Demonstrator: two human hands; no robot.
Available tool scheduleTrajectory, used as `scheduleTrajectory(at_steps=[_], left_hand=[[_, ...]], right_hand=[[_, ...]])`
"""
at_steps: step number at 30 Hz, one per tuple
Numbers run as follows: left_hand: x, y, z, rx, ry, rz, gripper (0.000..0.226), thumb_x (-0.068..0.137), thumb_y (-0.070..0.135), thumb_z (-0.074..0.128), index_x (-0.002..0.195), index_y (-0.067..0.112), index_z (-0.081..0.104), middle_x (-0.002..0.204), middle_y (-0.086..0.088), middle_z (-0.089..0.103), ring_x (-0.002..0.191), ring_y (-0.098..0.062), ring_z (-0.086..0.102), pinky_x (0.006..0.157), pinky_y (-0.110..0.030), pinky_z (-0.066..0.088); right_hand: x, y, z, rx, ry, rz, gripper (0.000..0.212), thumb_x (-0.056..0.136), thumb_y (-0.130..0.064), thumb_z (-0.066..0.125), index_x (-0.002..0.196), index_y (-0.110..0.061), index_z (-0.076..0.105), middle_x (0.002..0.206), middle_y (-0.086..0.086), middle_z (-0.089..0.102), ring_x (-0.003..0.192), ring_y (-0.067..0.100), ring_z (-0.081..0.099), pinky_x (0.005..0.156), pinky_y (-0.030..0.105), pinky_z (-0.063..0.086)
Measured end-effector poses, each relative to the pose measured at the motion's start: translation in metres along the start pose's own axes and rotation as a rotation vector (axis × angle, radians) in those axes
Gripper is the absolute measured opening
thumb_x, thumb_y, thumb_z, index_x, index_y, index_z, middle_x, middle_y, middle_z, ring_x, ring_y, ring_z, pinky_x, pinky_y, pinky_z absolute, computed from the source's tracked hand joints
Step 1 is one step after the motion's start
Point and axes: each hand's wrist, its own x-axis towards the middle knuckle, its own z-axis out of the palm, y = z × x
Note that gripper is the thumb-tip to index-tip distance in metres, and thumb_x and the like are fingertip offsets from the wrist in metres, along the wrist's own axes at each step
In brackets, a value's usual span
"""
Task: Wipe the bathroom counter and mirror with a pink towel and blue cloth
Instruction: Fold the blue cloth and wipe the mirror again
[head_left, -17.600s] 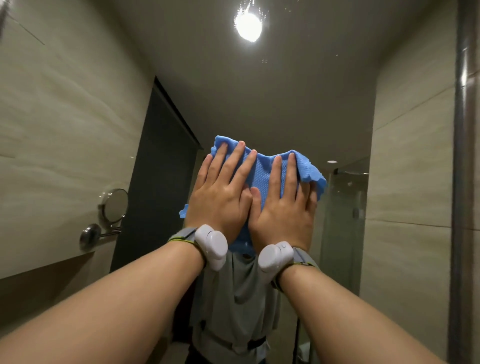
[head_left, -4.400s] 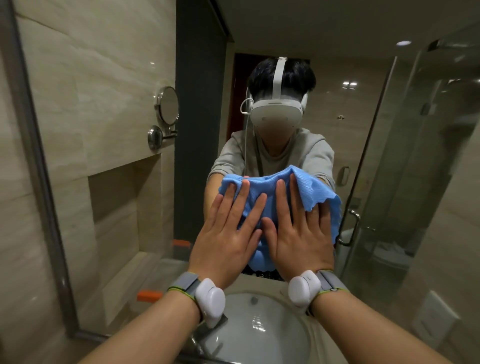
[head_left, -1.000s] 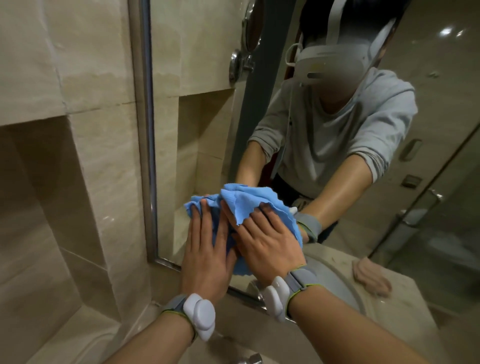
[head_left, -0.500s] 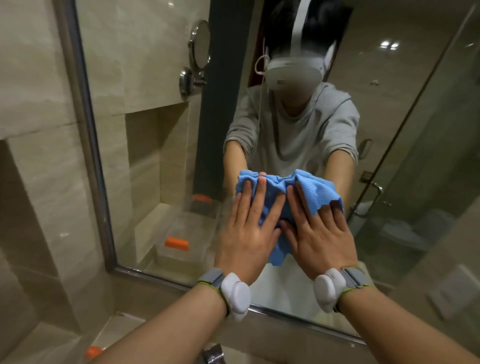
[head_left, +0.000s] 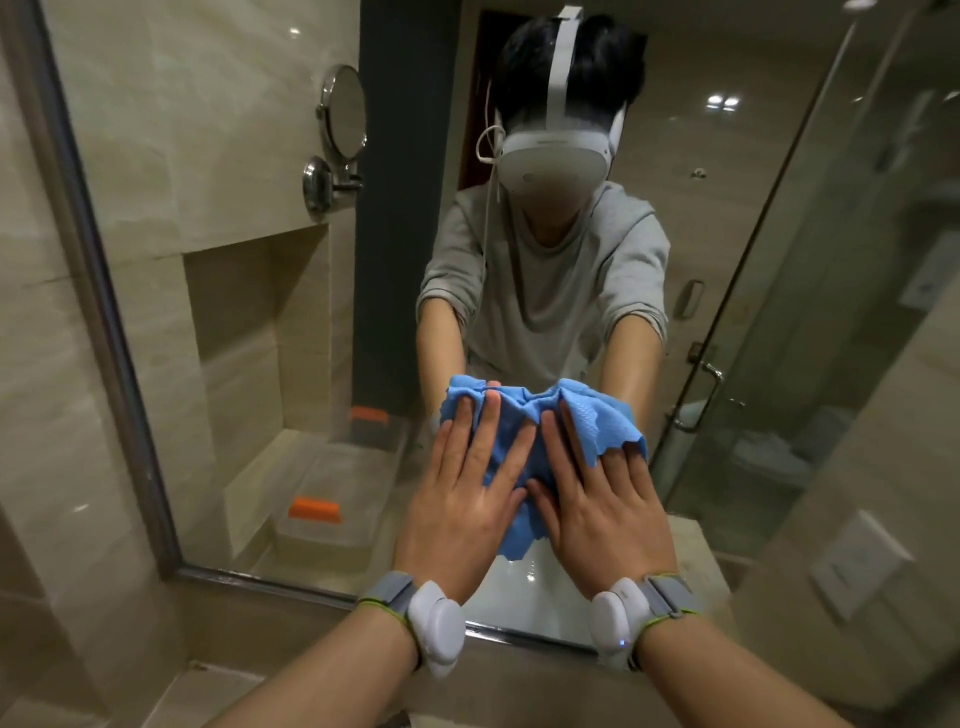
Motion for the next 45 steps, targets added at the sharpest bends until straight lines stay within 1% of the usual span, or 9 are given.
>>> scheduleTrajectory(at_steps=[8,14,19,23,29,33,35,39,45], left_hand=[[-0.011,0.031,0.018,-0.039,0.026,0.015,0.089,0.097,0.031,0.072,0.165,0.019,0.016,0.17,-0.023,0.009,0.157,-0.044,0.011,0.125,-0.054,0.023],[0.0,0.075,0.028,-0.1,0.017,0.054,0.094,0.092,0.024,0.078,0.164,0.018,0.019,0.17,-0.022,0.006,0.157,-0.044,0.008,0.127,-0.054,0.017],[0.017,0.114,0.036,-0.138,0.044,0.116,0.072,0.101,0.024,0.055,0.164,0.016,0.021,0.171,-0.02,0.006,0.158,-0.04,0.006,0.13,-0.049,0.003],[0.028,0.151,0.043,-0.173,0.032,0.135,0.073,0.101,0.023,0.059,0.164,0.016,0.023,0.172,-0.018,0.006,0.159,-0.038,0.006,0.13,-0.048,0.004],[0.044,0.205,0.055,-0.178,0.002,0.236,0.069,0.103,0.021,0.057,0.163,0.014,0.024,0.171,-0.018,0.01,0.159,-0.035,0.006,0.129,-0.049,0.014],[0.05,0.232,0.062,-0.184,0.006,0.259,0.068,0.103,0.02,0.059,0.163,0.013,0.026,0.171,-0.017,0.009,0.159,-0.034,0.006,0.129,-0.049,0.016],[0.053,0.243,0.065,-0.182,0.01,0.277,0.067,0.104,0.02,0.058,0.162,0.013,0.026,0.171,-0.016,0.008,0.159,-0.033,0.007,0.129,-0.048,0.017],[0.061,0.263,0.07,-0.172,0.017,0.306,0.064,0.105,0.02,0.052,0.163,0.012,0.025,0.171,-0.016,0.01,0.159,-0.033,0.008,0.129,-0.047,0.015],[0.071,0.303,0.077,-0.17,0.014,0.365,0.06,0.107,0.019,0.049,0.162,0.011,0.026,0.17,-0.017,0.016,0.158,-0.034,0.013,0.128,-0.047,0.021]], right_hand=[[-0.031,0.014,0.007,0.04,-0.036,0.067,0.07,0.1,-0.049,0.041,0.159,-0.02,0.017,0.163,0.007,0.022,0.145,0.029,0.02,0.12,0.042,0.015],[-0.056,0.054,0.003,0.007,-0.097,0.113,0.07,0.101,-0.049,0.039,0.159,-0.019,0.016,0.163,0.007,0.021,0.141,0.033,0.033,0.118,0.045,0.022],[-0.075,0.096,0.004,-0.025,-0.114,0.165,0.074,0.1,-0.051,0.031,0.16,-0.02,0.001,0.166,0.005,0.007,0.147,0.034,0.03,0.123,0.042,0.001],[-0.091,0.131,0.003,-0.047,-0.079,0.215,0.08,0.098,-0.053,0.037,0.16,-0.017,0.002,0.167,0.004,0.001,0.15,0.03,0.019,0.123,0.04,-0.006],[-0.122,0.182,0.005,-0.074,-0.075,0.258,0.082,0.096,-0.053,0.038,0.16,-0.013,0.004,0.167,0.005,-0.003,0.15,0.033,0.018,0.121,0.045,0.002],[-0.137,0.207,0.008,-0.053,-0.092,0.26,0.085,0.096,-0.052,0.039,0.159,-0.014,-0.002,0.167,0.007,-0.005,0.151,0.033,0.016,0.118,0.052,0.019],[-0.144,0.217,0.009,-0.028,-0.075,0.328,0.087,0.094,-0.054,0.04,0.16,-0.014,-0.002,0.167,0.007,-0.005,0.149,0.033,0.02,0.117,0.05,0.019],[-0.154,0.236,0.01,-0.033,-0.093,0.318,0.086,0.093,-0.052,0.038,0.16,-0.012,0.001,0.167,0.01,-0.003,0.148,0.034,0.019,0.12,0.042,0.006],[-0.181,0.266,0.008,0.012,-0.139,0.477,0.089,0.091,-0.058,0.032,0.159,-0.012,-0.004,0.166,0.011,-0.007,0.145,0.035,0.022,0.116,0.046,0.022]])
